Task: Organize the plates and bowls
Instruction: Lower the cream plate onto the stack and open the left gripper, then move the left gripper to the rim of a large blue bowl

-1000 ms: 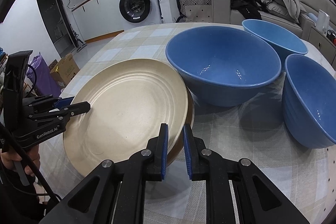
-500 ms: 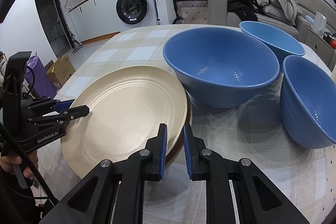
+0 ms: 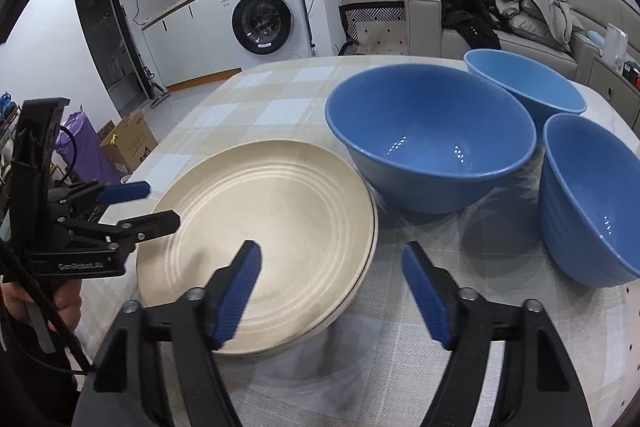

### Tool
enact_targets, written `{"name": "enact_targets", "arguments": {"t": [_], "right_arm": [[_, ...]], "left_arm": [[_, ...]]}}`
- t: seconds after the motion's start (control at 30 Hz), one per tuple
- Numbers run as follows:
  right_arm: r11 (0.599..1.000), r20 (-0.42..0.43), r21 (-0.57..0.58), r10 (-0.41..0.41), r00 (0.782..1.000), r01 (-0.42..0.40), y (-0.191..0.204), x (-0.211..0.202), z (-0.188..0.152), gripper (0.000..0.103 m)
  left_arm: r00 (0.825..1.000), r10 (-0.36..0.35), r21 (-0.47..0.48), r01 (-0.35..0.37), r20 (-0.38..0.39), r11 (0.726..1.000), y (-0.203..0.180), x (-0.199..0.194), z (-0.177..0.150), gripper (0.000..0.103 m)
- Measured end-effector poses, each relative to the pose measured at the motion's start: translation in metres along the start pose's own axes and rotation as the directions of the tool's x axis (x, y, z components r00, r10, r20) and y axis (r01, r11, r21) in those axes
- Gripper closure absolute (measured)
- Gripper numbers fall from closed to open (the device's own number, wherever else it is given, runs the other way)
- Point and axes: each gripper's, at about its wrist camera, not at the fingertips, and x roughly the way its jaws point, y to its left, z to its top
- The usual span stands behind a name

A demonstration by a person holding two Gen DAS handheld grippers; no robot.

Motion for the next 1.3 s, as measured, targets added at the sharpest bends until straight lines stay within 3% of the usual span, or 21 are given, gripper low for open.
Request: {"name": "enact_targets", "arguments": {"t": [0.13, 0.23, 0.33, 0.83, 1.07, 1.3], "right_arm": [[1.000, 0.015, -0.003, -0.012, 1.000, 0.012, 0.000, -0.009, 0.003, 0.017], [0.999, 0.028, 0.004, -0.034, 0.999, 0.034, -0.002, -0.016, 0.006, 0.014], [0.999, 0.049, 0.011, -0.054, 0.997, 0.054, -0.003, -0.025, 0.009, 0.008], [0.997, 0.200, 0.071, -0.040, 0.979, 0.026, -0.034, -0.097, 0.027, 0.007], [0.981, 0.298, 0.143, 0.083, 0.951, -0.130, -0.065, -0.147, 0.042, 0.001], [0.991, 0.328, 0.130, -0.018, 0.945, -0.026, -0.081, -0.180, 0.054, 0.001]], "left_arm": [[1.000, -0.005, -0.011, 0.005, 0.018, 1.000, -0.002, -0.013, 0.003, 0.020], [0.999, -0.028, -0.026, 0.029, 0.038, 0.999, -0.003, -0.021, 0.005, 0.000], [0.998, -0.040, -0.033, 0.041, 0.050, 0.999, -0.004, -0.025, 0.006, 0.001], [0.990, -0.063, 0.011, 0.062, 0.124, 0.998, -0.042, -0.052, 0.020, 0.001], [0.986, -0.089, 0.017, 0.087, 0.143, 0.996, -0.061, -0.062, 0.037, 0.001], [0.983, -0.118, 0.004, 0.119, 0.142, 0.993, -0.071, -0.065, 0.058, 0.001]]}}
